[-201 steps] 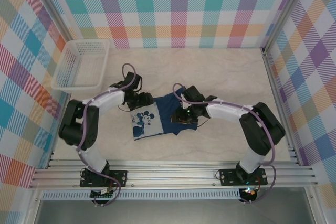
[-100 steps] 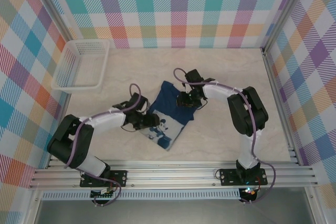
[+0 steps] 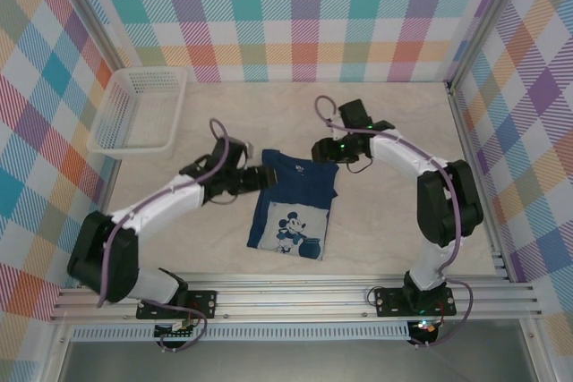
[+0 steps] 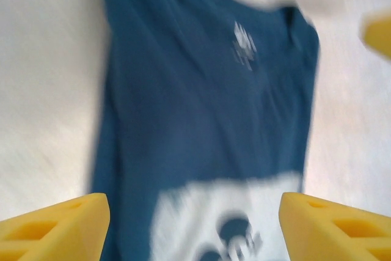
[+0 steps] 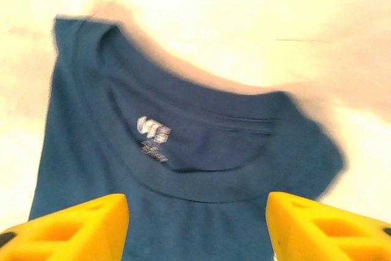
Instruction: Fold the inside-out t-shirt
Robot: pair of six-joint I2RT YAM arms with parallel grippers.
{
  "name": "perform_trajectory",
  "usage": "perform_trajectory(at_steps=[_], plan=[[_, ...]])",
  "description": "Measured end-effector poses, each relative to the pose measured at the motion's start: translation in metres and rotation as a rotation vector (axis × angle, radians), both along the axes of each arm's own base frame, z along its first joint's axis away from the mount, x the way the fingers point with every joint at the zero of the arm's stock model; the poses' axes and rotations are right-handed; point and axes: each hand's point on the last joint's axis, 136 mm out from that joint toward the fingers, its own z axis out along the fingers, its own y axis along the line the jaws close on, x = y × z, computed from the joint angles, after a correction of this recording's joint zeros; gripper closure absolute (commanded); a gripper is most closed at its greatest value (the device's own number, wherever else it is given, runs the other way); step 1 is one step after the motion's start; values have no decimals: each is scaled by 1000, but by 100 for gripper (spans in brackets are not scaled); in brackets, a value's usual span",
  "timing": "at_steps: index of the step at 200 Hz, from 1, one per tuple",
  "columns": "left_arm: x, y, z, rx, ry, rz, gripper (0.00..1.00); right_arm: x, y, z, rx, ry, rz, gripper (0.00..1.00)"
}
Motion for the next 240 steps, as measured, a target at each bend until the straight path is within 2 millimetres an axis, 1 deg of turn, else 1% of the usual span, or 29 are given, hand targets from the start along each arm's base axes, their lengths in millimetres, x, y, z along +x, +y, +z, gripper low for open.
perform_trajectory(at_steps=[9,21,39,46,57,73,89,101,119,139,157,211,240], plan=[[24,7,-5,22,-6,16,23,7,-14,-4,-1,12,-41,27],[51,6,-13,51,-5,-3,22,12,-24,-14,-7,38,-76,24],[84,0,-31,87,12,-59,21,11,-25,-33,-32,78,-79,20],[92,-2,-39,101,22,-82,21,9,-24,-41,-41,98,-75,19],[100,-6,-51,114,43,-116,21,5,-21,-51,-49,125,-68,17],[103,-10,-66,122,81,-163,21,1,-17,-59,-45,155,-59,17],[101,-15,-77,112,116,-206,21,-3,-10,-66,-41,176,-48,19],[98,-18,-81,102,133,-232,22,-5,-5,-70,-35,185,-38,21],[98,-24,-78,81,139,-261,25,-7,0,-75,-39,193,-32,24],[98,-28,-82,64,143,-288,31,-6,0,-75,-38,194,-41,28],[97,-31,-81,36,149,-301,40,-6,0,-76,-36,197,-49,33],[91,-36,-87,-19,167,-326,59,-11,25,-78,6,193,-22,51],[89,-38,-90,-28,176,-329,69,-10,27,-81,11,195,-30,58]])
